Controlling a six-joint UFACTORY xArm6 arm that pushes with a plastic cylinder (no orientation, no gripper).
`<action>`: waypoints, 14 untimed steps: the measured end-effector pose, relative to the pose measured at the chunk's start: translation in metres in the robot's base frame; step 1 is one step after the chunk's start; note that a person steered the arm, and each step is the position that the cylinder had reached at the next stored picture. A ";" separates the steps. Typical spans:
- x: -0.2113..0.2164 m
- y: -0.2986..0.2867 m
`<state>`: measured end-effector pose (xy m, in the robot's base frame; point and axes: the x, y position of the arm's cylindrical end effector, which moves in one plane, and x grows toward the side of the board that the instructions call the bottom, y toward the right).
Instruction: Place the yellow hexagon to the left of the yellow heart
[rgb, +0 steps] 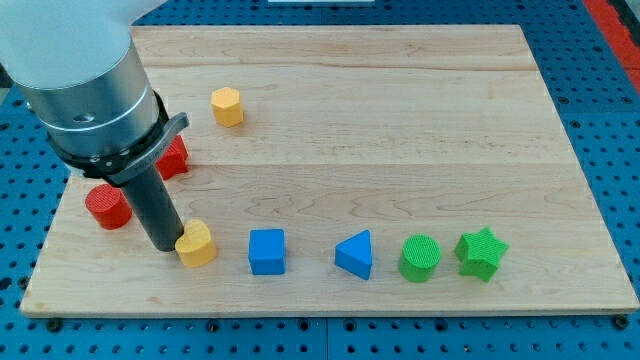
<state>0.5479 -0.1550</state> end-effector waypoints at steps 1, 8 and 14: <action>0.001 0.001; -0.028 -0.143; -0.189 -0.013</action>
<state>0.3591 -0.1684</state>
